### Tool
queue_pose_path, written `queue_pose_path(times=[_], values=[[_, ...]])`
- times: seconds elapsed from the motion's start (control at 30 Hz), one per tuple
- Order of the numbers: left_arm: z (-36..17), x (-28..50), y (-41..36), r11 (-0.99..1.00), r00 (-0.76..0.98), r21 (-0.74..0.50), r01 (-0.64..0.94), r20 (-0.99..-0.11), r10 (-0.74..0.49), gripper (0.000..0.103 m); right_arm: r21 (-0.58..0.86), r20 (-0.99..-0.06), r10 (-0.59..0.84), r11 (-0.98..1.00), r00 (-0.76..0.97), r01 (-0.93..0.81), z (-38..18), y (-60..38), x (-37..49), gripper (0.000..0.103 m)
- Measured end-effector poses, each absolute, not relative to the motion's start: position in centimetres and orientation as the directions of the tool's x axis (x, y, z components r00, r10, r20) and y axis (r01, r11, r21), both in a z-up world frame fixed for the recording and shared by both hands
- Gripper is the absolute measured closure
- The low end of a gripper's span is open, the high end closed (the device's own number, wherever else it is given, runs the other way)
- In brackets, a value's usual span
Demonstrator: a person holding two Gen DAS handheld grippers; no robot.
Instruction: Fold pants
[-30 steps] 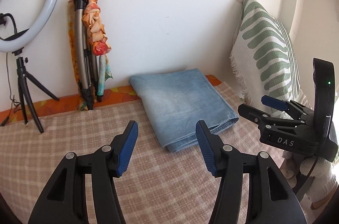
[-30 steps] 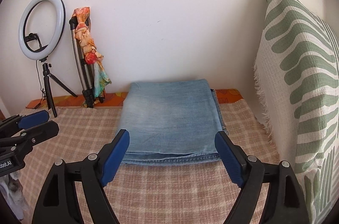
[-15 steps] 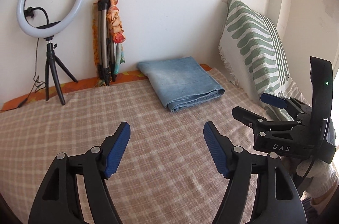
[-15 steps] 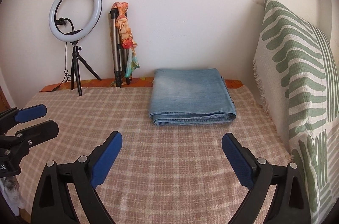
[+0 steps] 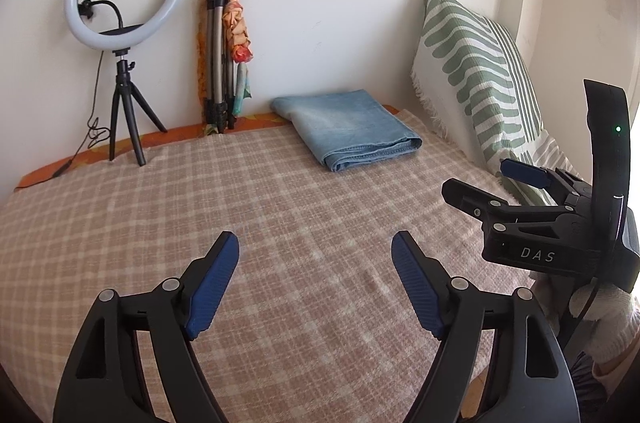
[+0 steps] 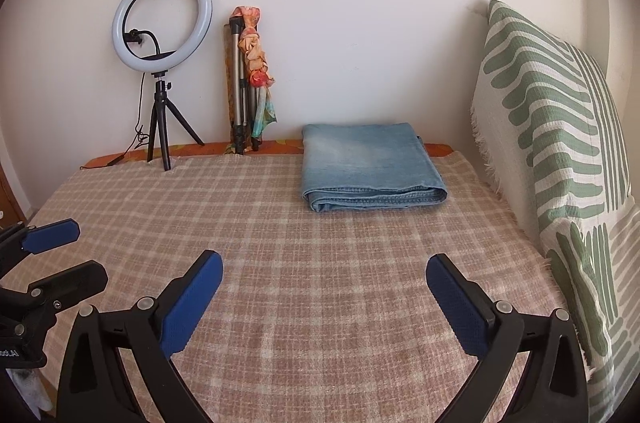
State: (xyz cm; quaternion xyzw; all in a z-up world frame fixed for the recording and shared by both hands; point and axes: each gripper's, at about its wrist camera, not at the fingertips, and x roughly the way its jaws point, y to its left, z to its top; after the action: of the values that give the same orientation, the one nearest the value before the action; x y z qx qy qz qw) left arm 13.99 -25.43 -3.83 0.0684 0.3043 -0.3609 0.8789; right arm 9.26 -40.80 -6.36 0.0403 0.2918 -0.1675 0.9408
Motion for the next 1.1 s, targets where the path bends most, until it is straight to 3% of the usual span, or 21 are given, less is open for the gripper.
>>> queue_pose_path(times=[1.1], values=[[-6.9,14.1,-24.0,0.761,0.549,-0.093,0.642,-0.636,-0.541,0.024,0.029,-0.586,-0.299,0.921,0.753,0.389,-8.6,-41.3,9.0,0.000]])
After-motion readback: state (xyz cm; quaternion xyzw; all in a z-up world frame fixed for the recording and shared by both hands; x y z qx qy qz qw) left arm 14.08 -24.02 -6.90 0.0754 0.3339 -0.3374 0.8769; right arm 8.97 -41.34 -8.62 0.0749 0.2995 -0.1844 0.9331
